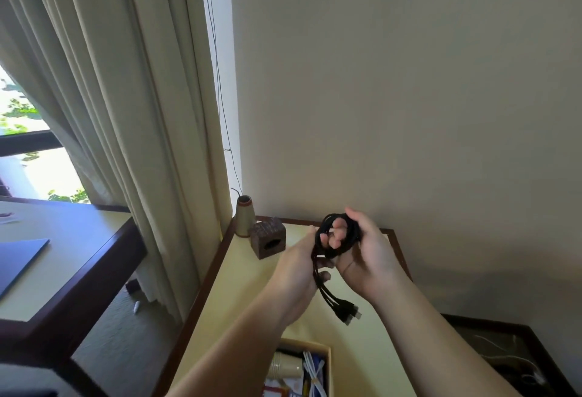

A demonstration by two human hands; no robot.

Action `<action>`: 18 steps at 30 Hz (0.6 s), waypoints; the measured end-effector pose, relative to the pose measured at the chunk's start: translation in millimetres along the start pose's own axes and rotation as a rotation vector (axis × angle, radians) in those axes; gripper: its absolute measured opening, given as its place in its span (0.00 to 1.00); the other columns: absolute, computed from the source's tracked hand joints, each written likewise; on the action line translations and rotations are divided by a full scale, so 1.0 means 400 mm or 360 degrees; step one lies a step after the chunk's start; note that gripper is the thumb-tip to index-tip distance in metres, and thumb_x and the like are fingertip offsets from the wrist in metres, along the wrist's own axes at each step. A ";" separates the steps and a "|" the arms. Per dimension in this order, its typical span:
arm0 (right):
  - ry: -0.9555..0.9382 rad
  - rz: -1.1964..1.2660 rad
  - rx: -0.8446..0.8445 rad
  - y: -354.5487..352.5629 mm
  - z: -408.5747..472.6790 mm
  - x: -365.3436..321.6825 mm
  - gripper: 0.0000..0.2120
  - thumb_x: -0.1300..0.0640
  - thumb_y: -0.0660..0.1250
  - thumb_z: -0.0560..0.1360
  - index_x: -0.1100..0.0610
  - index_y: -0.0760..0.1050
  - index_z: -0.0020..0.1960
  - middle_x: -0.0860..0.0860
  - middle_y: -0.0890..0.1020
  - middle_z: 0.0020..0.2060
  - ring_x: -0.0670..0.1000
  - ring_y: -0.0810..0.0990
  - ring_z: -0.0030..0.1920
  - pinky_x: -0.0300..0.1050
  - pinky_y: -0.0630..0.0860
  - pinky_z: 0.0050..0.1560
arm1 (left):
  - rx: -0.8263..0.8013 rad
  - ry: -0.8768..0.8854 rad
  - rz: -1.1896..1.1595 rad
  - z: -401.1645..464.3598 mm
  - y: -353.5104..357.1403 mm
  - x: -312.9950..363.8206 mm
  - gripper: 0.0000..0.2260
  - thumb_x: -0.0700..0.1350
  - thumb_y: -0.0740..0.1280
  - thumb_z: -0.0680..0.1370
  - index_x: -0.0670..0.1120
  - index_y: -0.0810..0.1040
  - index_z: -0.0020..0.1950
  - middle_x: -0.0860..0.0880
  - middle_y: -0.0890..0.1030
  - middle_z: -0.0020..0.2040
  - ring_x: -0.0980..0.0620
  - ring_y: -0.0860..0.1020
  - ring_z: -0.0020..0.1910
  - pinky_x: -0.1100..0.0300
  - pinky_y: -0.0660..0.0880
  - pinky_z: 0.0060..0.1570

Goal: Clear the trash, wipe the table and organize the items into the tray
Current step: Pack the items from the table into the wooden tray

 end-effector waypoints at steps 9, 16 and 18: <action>-0.0138 -0.1260 0.0055 -0.064 -0.007 0.093 0.25 0.41 0.54 0.86 0.54 0.82 0.46 0.52 0.86 0.45 0.51 0.85 0.51 0.53 0.79 0.58 | 0.0338 0.0195 0.0788 -0.013 -0.048 -0.082 0.15 0.57 0.52 0.88 0.51 0.74 0.56 0.48 0.79 0.48 0.51 0.77 0.43 0.45 0.78 0.52; 0.0019 -0.1731 -0.0088 -0.129 0.005 0.094 0.24 0.32 0.51 0.83 0.44 0.80 0.57 0.45 0.84 0.51 0.46 0.81 0.54 0.52 0.78 0.62 | 0.0664 0.0161 0.0556 -0.035 -0.111 -0.114 0.17 0.57 0.53 0.88 0.48 0.75 0.63 0.49 0.78 0.48 0.52 0.77 0.44 0.54 0.74 0.46; 0.0058 -0.1696 -0.0049 -0.155 -0.004 0.126 0.26 0.29 0.51 0.80 0.43 0.79 0.59 0.45 0.84 0.54 0.46 0.81 0.56 0.54 0.77 0.64 | 0.0817 0.0088 0.0265 -0.035 -0.128 -0.123 0.16 0.57 0.54 0.88 0.49 0.75 0.65 0.47 0.79 0.50 0.51 0.78 0.43 0.50 0.78 0.51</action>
Point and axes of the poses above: each hand's wrist, its own z-axis towards the middle knuckle, its own y-axis out of the palm, x = y × z, the point moved 2 cm from there along z, towards the middle knuckle
